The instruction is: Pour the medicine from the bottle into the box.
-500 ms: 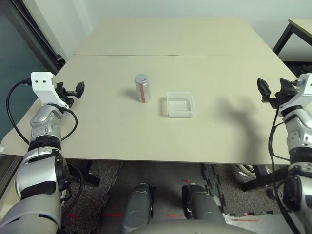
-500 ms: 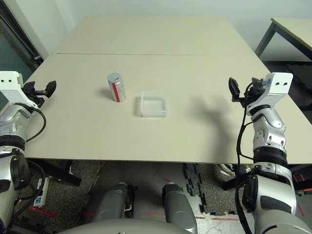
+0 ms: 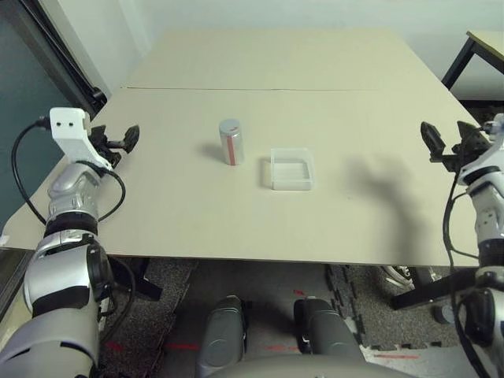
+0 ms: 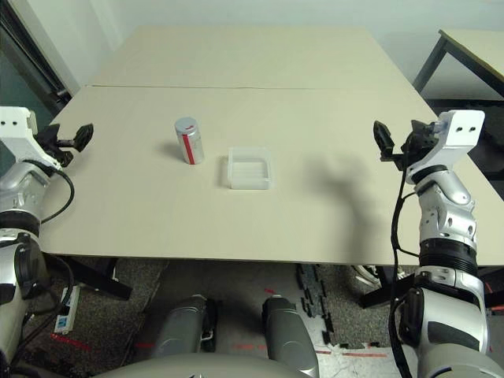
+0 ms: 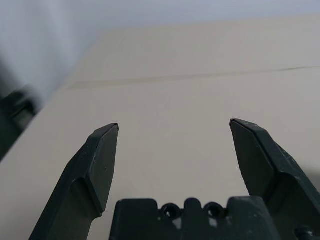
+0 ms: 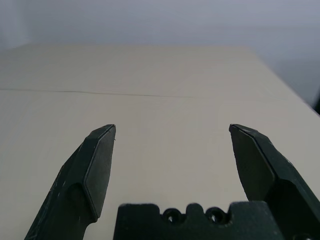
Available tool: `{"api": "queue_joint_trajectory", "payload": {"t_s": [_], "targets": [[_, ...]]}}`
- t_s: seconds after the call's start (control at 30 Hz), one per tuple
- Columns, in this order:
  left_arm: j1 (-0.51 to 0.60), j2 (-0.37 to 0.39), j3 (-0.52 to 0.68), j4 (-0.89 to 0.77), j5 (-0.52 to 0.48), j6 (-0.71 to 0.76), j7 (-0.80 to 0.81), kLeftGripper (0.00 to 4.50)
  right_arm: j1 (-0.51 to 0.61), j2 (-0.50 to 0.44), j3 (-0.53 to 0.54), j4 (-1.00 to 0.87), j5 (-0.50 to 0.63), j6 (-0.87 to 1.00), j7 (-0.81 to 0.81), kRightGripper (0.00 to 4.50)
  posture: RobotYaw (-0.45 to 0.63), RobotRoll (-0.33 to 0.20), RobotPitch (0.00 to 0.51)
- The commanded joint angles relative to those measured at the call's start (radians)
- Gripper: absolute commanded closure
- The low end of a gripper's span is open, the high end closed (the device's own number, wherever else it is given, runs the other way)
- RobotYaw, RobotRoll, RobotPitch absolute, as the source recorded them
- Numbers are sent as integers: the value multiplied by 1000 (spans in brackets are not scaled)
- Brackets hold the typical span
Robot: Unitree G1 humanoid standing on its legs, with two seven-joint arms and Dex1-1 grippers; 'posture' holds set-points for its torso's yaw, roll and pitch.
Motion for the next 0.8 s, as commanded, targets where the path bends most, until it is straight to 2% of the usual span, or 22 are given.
{"api": "queue_joint_trajectory", "payload": {"t_s": [0.03,0.23,0.47,0.6,0.8], "targets": [[-3,-2,-40,-107,-17,82,-130,37,2,-27,44,-123,39,123,72,0,18,0,92],[124,-29,-79,-419,-76,261,-220,37,42,-50,110,-310,107,317,186,0,19,0,97],[233,-60,-106,-633,-129,397,-257,37,59,-63,170,-409,129,434,260,0,22,0,93],[275,-66,-138,-679,-108,396,-258,37,63,-62,182,-433,130,464,272,0,19,0,91],[275,-90,-165,-637,-88,376,-242,37,78,-50,197,-482,148,514,273,0,3,0,90]]}}
